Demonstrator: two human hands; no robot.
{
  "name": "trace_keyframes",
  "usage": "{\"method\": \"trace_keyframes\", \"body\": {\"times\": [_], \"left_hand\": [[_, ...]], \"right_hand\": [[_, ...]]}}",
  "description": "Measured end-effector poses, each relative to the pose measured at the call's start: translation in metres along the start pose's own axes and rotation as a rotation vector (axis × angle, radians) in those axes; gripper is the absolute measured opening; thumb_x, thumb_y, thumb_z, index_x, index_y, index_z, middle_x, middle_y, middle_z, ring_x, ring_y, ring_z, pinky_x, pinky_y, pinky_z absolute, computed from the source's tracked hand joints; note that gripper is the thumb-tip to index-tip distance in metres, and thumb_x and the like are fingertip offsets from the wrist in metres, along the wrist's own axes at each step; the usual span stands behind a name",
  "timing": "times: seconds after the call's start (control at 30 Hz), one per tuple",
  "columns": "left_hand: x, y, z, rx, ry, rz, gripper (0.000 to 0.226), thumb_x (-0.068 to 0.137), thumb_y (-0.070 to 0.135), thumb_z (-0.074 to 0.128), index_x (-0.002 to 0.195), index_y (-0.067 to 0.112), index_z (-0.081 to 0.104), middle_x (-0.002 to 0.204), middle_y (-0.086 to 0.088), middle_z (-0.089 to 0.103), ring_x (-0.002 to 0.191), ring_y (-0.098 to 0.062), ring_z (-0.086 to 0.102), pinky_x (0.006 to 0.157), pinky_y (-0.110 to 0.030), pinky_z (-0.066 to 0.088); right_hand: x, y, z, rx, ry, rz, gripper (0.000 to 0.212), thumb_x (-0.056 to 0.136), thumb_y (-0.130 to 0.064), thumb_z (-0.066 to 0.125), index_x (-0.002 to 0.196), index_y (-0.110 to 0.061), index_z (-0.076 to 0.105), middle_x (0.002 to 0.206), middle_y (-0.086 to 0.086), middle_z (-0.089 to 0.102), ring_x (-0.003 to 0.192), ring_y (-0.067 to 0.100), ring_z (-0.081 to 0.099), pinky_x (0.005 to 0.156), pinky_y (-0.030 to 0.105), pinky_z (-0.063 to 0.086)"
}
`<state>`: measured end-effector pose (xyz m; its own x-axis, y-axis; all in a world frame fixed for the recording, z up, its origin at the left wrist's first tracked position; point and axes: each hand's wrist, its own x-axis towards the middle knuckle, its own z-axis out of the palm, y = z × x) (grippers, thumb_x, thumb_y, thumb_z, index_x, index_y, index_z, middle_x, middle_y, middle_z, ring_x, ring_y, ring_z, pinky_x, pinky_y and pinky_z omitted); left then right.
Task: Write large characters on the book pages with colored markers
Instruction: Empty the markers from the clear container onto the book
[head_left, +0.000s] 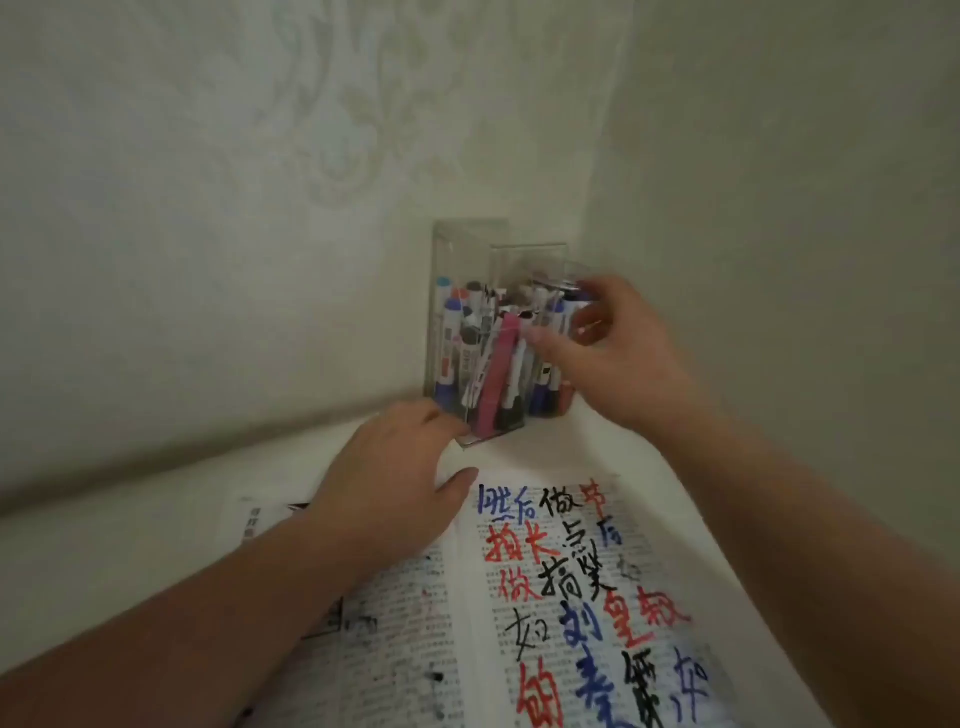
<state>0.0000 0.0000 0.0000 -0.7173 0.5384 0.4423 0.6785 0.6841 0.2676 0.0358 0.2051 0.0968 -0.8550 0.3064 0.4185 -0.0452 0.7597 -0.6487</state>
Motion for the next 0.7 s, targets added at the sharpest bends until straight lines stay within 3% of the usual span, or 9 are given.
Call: {"method": "trace_keyframes", "body": {"times": [0.13, 0.23, 0.33, 0.5, 0.6, 0.7], "left_hand": [[0.003, 0.004, -0.001, -0.043, 0.041, -0.046, 0.054, 0.089, 0.047, 0.063, 0.139, 0.032, 0.048, 0.13, 0.011, 0.048, 0.122, -0.013, 0.046, 0.105, -0.03, 0.039], [0.005, 0.005, 0.003, -0.057, 0.036, -0.055, 0.059, 0.089, 0.047, 0.063, 0.143, 0.03, 0.044, 0.133, 0.008, 0.047, 0.124, -0.015, 0.046, 0.107, -0.032, 0.04], [0.004, 0.003, 0.001, -0.073, 0.067, -0.095, 0.065, 0.088, 0.049, 0.064, 0.145, 0.028, 0.04, 0.136, 0.008, 0.046, 0.126, -0.015, 0.046, 0.107, -0.031, 0.04], [0.004, 0.0, -0.003, -0.165, 0.076, -0.218, 0.093, 0.082, 0.067, 0.064, 0.154, 0.029, 0.019, 0.151, 0.009, 0.035, 0.137, -0.011, 0.035, 0.109, -0.026, 0.03], [0.005, 0.0, -0.002, -0.241, 0.008, -0.324, 0.117, 0.072, 0.079, 0.065, 0.159, 0.027, 0.005, 0.164, 0.008, 0.021, 0.148, -0.012, 0.024, 0.117, -0.029, 0.024], [0.01, -0.002, 0.003, -0.385, 0.021, -0.34, 0.124, 0.056, 0.087, 0.071, 0.155, 0.038, 0.013, 0.157, 0.015, 0.036, 0.141, -0.008, 0.039, 0.116, -0.037, 0.037]], "right_hand": [[0.012, -0.018, 0.031, 0.145, 0.0, 0.171, 0.095, 0.061, -0.073, 0.081, 0.135, -0.025, 0.045, 0.123, -0.009, 0.061, 0.112, 0.015, 0.062, 0.094, 0.039, 0.056], [0.016, -0.02, 0.053, 0.095, 0.108, 0.17, 0.105, 0.051, -0.081, 0.077, 0.132, -0.026, 0.041, 0.128, -0.005, 0.061, 0.118, 0.021, 0.06, 0.096, 0.047, 0.055], [0.019, -0.021, 0.057, 0.133, 0.157, 0.18, 0.109, 0.048, -0.074, 0.077, 0.136, -0.022, 0.039, 0.124, -0.004, 0.062, 0.115, 0.02, 0.062, 0.095, 0.044, 0.056], [0.013, -0.017, 0.04, 0.208, 0.207, 0.151, 0.096, 0.061, -0.056, 0.087, 0.14, -0.023, 0.043, 0.105, -0.018, 0.06, 0.096, 0.003, 0.063, 0.086, 0.025, 0.052], [0.007, -0.02, 0.026, 0.245, 0.222, 0.135, 0.093, 0.063, -0.058, 0.086, 0.14, -0.023, 0.047, 0.102, -0.019, 0.058, 0.095, 0.001, 0.061, 0.085, 0.027, 0.054], [0.001, -0.023, 0.015, 0.316, 0.275, 0.084, 0.085, 0.064, -0.057, 0.087, 0.134, -0.024, 0.052, 0.105, -0.011, 0.064, 0.096, 0.002, 0.063, 0.086, 0.026, 0.056]]}}
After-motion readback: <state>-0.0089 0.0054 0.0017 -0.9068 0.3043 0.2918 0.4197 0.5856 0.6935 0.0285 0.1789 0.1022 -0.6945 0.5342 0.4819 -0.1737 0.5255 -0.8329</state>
